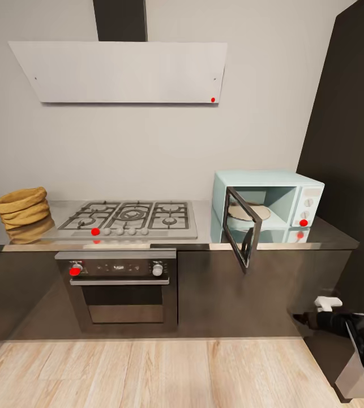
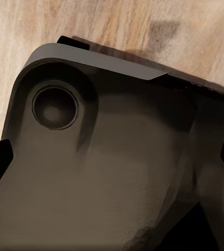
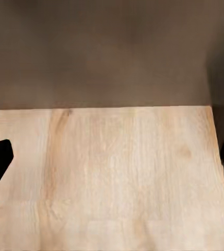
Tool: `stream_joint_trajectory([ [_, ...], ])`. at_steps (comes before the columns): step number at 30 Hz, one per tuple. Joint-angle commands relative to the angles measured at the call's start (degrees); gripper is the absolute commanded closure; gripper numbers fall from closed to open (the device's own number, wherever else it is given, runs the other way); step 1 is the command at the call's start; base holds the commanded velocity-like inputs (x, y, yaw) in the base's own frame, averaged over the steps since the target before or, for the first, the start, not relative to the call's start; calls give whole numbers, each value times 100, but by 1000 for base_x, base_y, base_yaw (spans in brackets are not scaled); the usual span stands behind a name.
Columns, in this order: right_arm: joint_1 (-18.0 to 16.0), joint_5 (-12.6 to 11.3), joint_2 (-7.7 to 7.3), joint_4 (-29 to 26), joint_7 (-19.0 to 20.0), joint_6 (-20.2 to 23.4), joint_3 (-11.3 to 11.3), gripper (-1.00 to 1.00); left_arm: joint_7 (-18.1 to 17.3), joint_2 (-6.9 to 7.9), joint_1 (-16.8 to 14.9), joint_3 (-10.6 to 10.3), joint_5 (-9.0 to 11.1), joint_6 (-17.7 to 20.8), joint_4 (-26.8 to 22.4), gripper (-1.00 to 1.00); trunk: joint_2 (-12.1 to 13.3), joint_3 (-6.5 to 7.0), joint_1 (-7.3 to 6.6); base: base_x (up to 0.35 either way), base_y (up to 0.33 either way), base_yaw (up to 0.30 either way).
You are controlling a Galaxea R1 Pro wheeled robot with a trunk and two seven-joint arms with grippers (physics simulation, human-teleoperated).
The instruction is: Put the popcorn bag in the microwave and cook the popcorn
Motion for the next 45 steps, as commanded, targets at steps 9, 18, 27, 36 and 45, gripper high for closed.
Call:
stream_joint_trajectory([
  [9,1305,300,-68,3431,-962,-1740,25,-100,5,-1,-2,26,38,-15,-7,-100,-3,-5,0,0,0,0],
  [18,3099,426,920,3672,-2625,-3293,5,-100,5,0,-2,27,44,-15,-7,-100,-3,-5,0,0,0,0],
  [27,3144,453,998,3674,-2771,-3359,13,-100,7,-1,-2,22,42,-18,1,-100,-3,-5,0,0,0,0],
  [36,3144,469,1083,3674,-3593,-3315,27,-100,6,7,-2,27,125,-18,0,-100,-3,-5,0,0,0,140],
  [45,3144,540,1091,3674,-3588,-3306,40,-100,10,7,-2,27,133,-23,-6,-100,-3,-5,0,0,0,275],
])
